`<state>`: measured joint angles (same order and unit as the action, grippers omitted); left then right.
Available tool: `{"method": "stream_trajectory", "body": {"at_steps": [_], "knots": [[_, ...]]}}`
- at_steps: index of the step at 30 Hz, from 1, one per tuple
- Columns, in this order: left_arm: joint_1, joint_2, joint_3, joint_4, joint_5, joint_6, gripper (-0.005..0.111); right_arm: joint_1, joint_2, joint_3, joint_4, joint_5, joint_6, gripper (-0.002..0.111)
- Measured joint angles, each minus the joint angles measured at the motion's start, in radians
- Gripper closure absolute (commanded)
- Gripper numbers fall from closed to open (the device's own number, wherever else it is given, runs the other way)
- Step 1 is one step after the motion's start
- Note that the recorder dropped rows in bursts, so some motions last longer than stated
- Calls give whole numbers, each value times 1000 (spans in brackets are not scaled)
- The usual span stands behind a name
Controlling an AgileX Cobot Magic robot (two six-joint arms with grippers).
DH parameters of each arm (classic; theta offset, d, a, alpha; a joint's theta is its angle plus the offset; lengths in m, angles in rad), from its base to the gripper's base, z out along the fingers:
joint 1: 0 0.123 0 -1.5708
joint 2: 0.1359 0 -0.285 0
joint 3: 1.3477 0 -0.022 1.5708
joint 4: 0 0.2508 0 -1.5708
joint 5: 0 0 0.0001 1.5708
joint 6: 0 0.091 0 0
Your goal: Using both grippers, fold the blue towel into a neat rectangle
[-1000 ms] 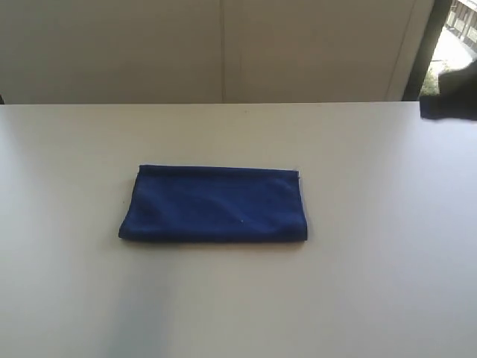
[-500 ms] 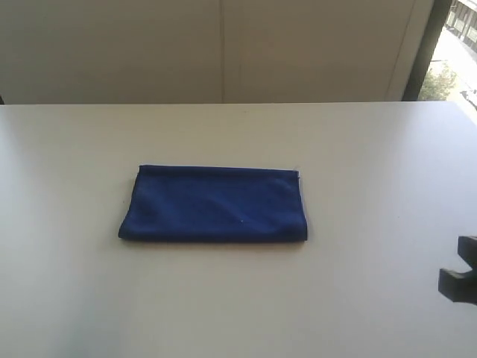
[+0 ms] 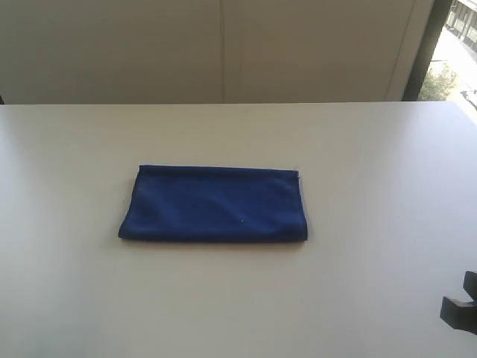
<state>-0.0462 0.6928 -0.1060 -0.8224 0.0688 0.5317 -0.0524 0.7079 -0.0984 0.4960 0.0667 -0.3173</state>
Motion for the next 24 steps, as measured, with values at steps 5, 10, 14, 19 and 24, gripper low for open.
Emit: {"method": "stream_trajectory", "body": {"at_steps": [5,10,14,19,24], "knots": [[0,0,0,-2,23,-4,107,0,0,0,0,0,3,108],[0,0,0,-2,24,-6,107,0,0,0,0,0,3,108],[0,0,0,-3,24,-6,107,0,0,0,0,0,3,108],[0,-59,3,10,24,7,107,0,0,0,0,0,3,108],[2,-300,22,40,26,51,107,0,0,0,0,0,3,108]]}}
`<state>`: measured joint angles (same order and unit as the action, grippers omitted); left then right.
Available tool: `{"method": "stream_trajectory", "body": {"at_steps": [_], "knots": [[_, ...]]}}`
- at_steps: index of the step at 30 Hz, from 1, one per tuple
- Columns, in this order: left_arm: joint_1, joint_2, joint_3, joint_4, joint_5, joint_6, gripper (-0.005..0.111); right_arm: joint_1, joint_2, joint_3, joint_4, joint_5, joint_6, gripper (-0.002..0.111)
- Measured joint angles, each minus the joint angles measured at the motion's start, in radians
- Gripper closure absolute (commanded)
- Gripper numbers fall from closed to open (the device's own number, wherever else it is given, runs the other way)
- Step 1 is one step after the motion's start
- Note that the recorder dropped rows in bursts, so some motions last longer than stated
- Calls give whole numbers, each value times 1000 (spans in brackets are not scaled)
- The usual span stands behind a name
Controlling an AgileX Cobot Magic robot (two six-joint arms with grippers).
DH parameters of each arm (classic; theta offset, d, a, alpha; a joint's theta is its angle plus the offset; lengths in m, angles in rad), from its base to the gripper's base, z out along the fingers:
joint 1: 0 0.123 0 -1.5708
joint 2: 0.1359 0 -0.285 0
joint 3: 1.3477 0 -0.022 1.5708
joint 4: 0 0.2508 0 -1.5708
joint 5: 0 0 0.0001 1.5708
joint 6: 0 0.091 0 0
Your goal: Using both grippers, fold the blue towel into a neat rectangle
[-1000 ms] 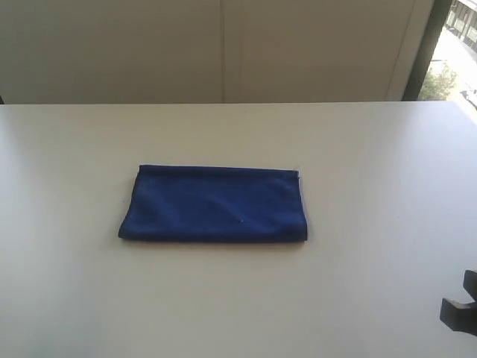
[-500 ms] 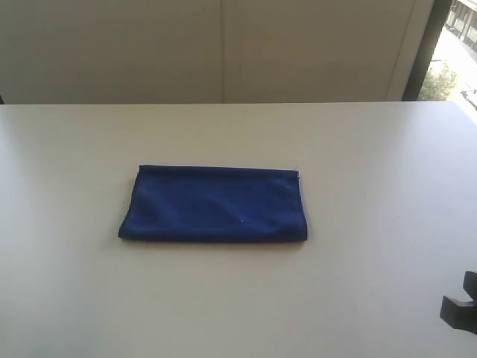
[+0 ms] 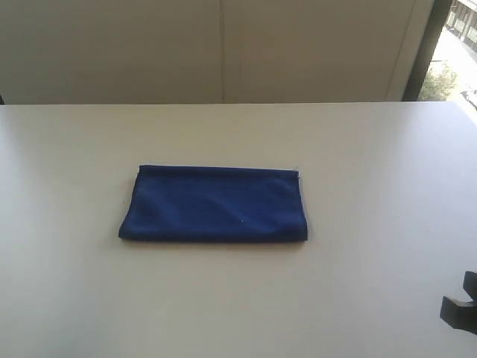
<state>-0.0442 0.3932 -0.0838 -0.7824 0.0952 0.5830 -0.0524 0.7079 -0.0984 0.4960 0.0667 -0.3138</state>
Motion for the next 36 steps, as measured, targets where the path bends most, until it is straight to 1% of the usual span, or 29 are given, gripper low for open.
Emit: {"method": "stream_trajectory", "body": {"at_steps": [3,5,7,10,12,16,17,18,20,23,28,36], "knots": [[12,-197,15,28,7,35,107,0,0,0,0,0,0,108],[17,-288,19,48,16,43,107,0,0,0,0,0,0,108],[19,-353,19,57,23,45,107,0,0,0,0,0,0,108],[19,-383,19,75,23,9,107,0,0,0,0,0,0,108],[19,-387,21,167,23,-121,107,0,0,0,0,0,0,108],[19,-388,71,574,0,-616,107,0,0,0,0,0,0,108],[19,-388,75,631,11,-681,107,0,0,0,0,0,0,108],[19,-388,77,661,33,-708,107,0,0,0,0,0,0,108],[19,-388,79,701,83,-711,107,0,0,0,0,0,0,108],[19,-388,81,725,107,-651,107,0,0,0,0,0,0,108],[19,-388,81,729,111,-604,107,0,0,0,0,0,0,108],[19,-388,81,729,111,-600,107,0,0,0,0,0,0,108]]}}
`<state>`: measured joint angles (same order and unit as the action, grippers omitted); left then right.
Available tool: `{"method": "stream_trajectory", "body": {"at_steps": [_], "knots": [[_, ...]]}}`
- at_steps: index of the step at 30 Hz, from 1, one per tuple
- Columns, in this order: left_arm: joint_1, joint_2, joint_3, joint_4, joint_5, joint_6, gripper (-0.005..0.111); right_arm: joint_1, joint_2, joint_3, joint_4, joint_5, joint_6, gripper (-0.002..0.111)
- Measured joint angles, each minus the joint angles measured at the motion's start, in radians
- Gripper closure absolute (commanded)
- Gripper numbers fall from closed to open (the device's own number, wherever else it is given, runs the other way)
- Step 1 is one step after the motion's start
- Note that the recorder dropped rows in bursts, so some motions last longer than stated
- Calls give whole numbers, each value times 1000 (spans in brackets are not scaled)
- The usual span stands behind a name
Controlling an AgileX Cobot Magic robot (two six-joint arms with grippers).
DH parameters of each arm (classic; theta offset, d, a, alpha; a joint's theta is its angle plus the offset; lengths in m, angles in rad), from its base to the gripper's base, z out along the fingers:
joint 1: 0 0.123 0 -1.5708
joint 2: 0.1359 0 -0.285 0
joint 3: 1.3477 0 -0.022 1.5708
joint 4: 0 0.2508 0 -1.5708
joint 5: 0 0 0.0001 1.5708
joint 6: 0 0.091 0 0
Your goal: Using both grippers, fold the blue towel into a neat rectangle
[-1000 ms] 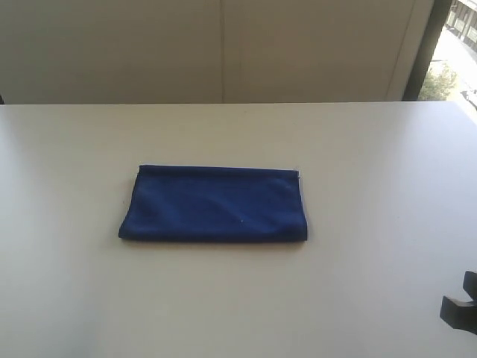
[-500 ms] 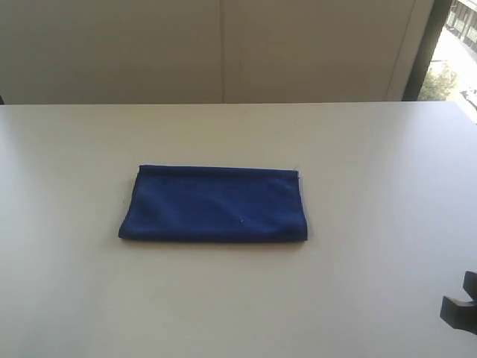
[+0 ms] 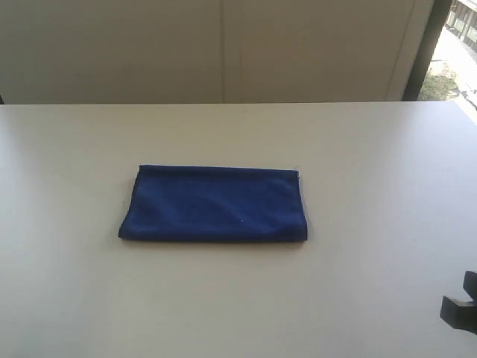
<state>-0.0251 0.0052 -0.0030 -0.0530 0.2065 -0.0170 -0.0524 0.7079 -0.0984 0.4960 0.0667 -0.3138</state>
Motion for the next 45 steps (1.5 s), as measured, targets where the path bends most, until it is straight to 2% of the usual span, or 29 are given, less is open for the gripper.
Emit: {"method": "stream_trajectory", "body": {"at_steps": [4,8,10,12,14,18,21,31,45], "knots": [[0,0,0,0,0,0,107,0,-56,12,0,-2,0,108],[0,0,0,0,-2,0,107,0,-362,68,0,-45,0,108],[0,0,0,0,-2,0,107,0,-591,80,0,-53,-8,108],[0,-2,0,2,-2,0,107,0,-688,82,0,-49,-23,108],[0,-2,0,3,-3,2,107,0,-692,91,-55,-9,24,108],[0,-2,0,5,-3,2,107,2,-689,91,-358,121,323,108],[0,-2,0,5,-3,2,107,2,-689,93,-460,219,434,108],[0,-2,0,5,-3,2,107,49,-702,93,-496,253,351,108],[0,-2,0,5,-3,2,107,99,-702,93,-487,251,349,108]]}}
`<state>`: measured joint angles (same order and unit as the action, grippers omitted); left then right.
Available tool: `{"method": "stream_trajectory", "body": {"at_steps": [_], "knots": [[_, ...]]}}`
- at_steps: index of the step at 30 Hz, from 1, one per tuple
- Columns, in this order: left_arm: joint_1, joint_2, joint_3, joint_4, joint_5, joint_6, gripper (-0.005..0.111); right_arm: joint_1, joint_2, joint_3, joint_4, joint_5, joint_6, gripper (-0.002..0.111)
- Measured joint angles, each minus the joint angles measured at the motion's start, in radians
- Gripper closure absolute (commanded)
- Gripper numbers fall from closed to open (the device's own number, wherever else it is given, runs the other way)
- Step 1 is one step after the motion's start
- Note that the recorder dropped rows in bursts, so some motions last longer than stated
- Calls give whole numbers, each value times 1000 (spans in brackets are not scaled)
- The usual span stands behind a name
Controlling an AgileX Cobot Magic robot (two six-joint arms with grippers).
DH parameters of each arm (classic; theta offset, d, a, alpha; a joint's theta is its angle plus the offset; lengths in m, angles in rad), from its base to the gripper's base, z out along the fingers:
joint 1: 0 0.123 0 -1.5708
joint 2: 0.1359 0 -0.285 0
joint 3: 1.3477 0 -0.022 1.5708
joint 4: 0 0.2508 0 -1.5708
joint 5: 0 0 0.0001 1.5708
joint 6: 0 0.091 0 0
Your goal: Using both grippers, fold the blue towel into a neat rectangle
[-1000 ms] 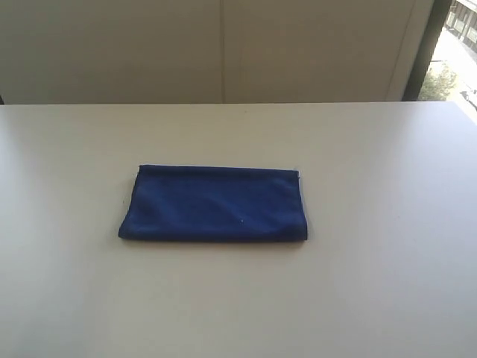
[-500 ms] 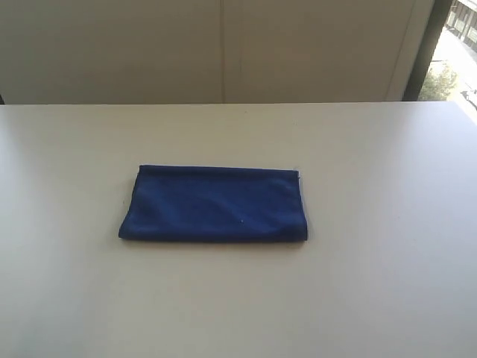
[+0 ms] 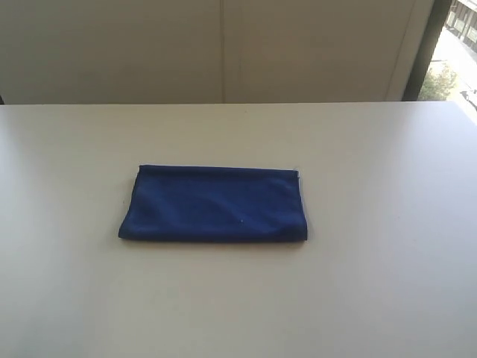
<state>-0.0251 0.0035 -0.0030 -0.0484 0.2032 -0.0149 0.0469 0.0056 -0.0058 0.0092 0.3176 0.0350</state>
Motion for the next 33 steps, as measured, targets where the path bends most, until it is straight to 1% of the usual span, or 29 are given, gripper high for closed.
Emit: {"method": "stream_trajectory", "body": {"at_steps": [28,33], "knots": [[0,0,0,0,2,0,107,0,0,0,0,-12,0,108],[0,0,0,18,3,0,107,0,0,0,0,-12,0,108]]}}
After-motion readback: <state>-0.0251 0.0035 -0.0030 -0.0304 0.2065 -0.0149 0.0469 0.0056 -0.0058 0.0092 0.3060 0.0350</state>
